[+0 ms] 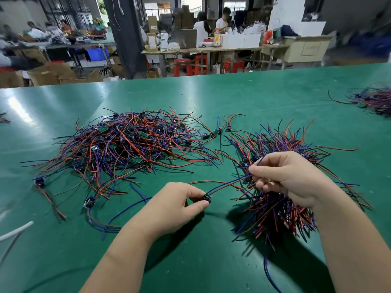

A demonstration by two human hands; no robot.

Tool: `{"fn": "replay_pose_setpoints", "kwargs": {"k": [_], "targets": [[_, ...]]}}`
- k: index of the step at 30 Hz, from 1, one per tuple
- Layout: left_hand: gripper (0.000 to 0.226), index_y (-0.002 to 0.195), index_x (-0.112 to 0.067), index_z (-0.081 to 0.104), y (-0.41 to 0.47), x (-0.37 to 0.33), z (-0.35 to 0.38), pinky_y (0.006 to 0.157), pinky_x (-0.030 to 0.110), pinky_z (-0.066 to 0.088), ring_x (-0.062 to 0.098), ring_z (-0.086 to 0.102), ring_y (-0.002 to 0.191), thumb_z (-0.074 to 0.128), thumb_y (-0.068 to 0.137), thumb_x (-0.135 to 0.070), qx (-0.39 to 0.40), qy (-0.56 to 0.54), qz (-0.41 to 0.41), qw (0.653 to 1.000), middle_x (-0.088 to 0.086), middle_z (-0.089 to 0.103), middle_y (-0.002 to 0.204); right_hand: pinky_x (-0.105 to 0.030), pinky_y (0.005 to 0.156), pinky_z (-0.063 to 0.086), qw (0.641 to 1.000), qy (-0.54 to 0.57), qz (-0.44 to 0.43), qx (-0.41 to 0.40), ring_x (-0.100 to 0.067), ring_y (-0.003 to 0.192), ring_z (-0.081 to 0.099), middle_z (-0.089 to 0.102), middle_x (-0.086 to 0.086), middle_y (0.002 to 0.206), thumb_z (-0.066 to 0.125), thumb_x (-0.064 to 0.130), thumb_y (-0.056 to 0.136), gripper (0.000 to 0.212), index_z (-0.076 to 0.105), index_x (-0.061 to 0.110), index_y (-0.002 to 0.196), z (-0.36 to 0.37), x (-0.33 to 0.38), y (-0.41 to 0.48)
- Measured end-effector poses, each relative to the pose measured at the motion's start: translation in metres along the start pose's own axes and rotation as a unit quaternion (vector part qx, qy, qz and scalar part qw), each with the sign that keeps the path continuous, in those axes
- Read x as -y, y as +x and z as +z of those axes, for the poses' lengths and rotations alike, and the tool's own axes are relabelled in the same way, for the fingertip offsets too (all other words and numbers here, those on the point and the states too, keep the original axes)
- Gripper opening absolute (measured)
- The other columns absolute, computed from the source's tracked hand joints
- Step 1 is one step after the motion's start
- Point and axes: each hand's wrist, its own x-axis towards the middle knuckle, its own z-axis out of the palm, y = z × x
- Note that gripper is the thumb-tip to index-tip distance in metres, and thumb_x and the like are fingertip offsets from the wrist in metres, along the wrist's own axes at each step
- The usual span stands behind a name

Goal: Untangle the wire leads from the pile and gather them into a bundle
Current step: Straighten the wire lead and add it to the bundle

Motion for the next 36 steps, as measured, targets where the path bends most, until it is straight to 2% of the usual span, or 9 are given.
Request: {"fn": "replay_pose_setpoints", "kwargs": {"k": [5, 8, 12, 17, 20, 24, 27, 31, 36], "targets": [[0.010, 0.078, -0.040, 0.065, 0.001, -0.006, 0.002, 0.058, 0.026, 0.045, 0.013, 0.051, 0.060, 0.063, 0.088, -0.038, 0.016, -0.053, 0.011, 0.998, -0.029, 0.065, 0.084, -0.014, 0.042, 0.050, 0.985, 0.172, -0.015, -0.020, -0.014, 0.051, 0.067, 0.065, -0.010, 0.057, 0.070, 0.002, 0.058, 0.007, 0.067, 0.005, 0.064, -0.001, 0.010, -0.003], [0.014, 0.076, -0.047, 0.065, 0.001, -0.008, 0.004, 0.054, 0.025, 0.043, 0.012, 0.048, 0.057, 0.063, 0.088, -0.038, 0.029, -0.073, 0.012, 0.997, -0.026, 0.064, 0.075, -0.013, 0.045, 0.050, 0.973, 0.226, -0.040, -0.034, -0.015, 0.058, 0.070, 0.067, -0.008, 0.060, 0.068, 0.001, 0.058, 0.007, 0.070, 0.008, 0.057, -0.003, 0.009, -0.001], [0.018, 0.078, -0.026, 0.072, 0.001, -0.013, 0.008, 0.055, 0.026, 0.039, 0.013, 0.044, 0.055, 0.063, 0.081, -0.041, 0.021, -0.186, -0.002, 0.982, -0.009, 0.058, 0.064, -0.014, 0.056, 0.053, 0.942, 0.329, -0.068, -0.021, -0.011, 0.064, 0.068, 0.069, -0.007, 0.070, 0.065, 0.003, 0.065, 0.013, 0.072, 0.003, 0.076, 0.000, 0.009, 0.003], [0.012, 0.089, -0.018, 0.076, 0.002, -0.026, 0.016, 0.051, 0.023, 0.048, 0.002, 0.052, 0.055, 0.066, 0.087, -0.025, -0.042, -0.345, -0.002, 0.937, 0.000, 0.071, 0.074, -0.014, 0.059, 0.054, 0.955, 0.296, -0.016, -0.003, -0.011, 0.062, 0.068, 0.066, -0.013, 0.084, 0.066, -0.002, 0.060, 0.048, 0.057, -0.009, 0.107, 0.025, -0.004, 0.004], [0.017, 0.088, -0.013, 0.076, 0.002, -0.031, 0.019, 0.047, 0.019, 0.046, 0.002, 0.052, 0.051, 0.067, 0.084, -0.028, -0.042, -0.395, -0.002, 0.918, 0.003, 0.071, 0.074, -0.014, 0.058, 0.051, 0.975, 0.201, -0.012, 0.092, -0.008, 0.060, 0.063, 0.070, -0.004, 0.075, 0.067, 0.008, 0.063, 0.040, 0.066, -0.001, 0.103, 0.042, -0.011, -0.002], [0.023, 0.074, -0.009, 0.072, 0.002, -0.033, 0.022, 0.047, 0.023, 0.047, 0.014, 0.045, 0.055, 0.064, 0.082, -0.029, -0.009, -0.367, -0.004, 0.930, 0.012, 0.058, 0.069, -0.021, 0.065, 0.045, 0.989, 0.052, -0.059, 0.122, -0.015, 0.069, 0.055, 0.069, -0.005, 0.075, 0.070, 0.024, 0.063, 0.018, 0.077, 0.012, 0.074, 0.048, -0.013, -0.006], [0.016, 0.078, -0.014, 0.075, 0.002, -0.033, 0.024, 0.051, 0.023, 0.048, 0.006, 0.052, 0.060, 0.065, 0.081, -0.027, 0.002, -0.349, -0.005, 0.937, -0.001, 0.065, 0.069, -0.013, 0.051, 0.044, 0.990, 0.118, -0.064, 0.035, -0.006, 0.052, 0.050, 0.060, 0.000, 0.061, 0.069, 0.024, 0.065, 0.017, 0.075, 0.009, 0.071, 0.036, -0.009, 0.000], [0.011, 0.072, -0.035, 0.067, 0.002, -0.032, 0.029, 0.057, 0.026, 0.037, 0.009, 0.042, 0.059, 0.065, 0.082, -0.036, 0.013, -0.182, 0.030, 0.983, -0.015, 0.053, 0.062, -0.013, 0.046, 0.044, 0.971, 0.211, -0.056, -0.094, -0.004, 0.049, 0.053, 0.062, 0.001, 0.061, 0.057, 0.014, 0.089, 0.017, 0.068, 0.005, 0.079, 0.013, -0.001, 0.006], [0.007, 0.080, -0.035, 0.068, 0.001, -0.024, 0.023, 0.059, 0.027, 0.037, 0.010, 0.042, 0.060, 0.065, 0.086, -0.035, -0.002, -0.140, 0.035, 0.989, -0.016, 0.055, 0.068, -0.014, 0.044, 0.044, 0.964, 0.232, -0.048, -0.123, -0.008, 0.059, 0.066, 0.066, 0.001, 0.062, 0.057, 0.015, 0.091, 0.016, 0.067, 0.007, 0.081, 0.008, 0.000, 0.007]]}}
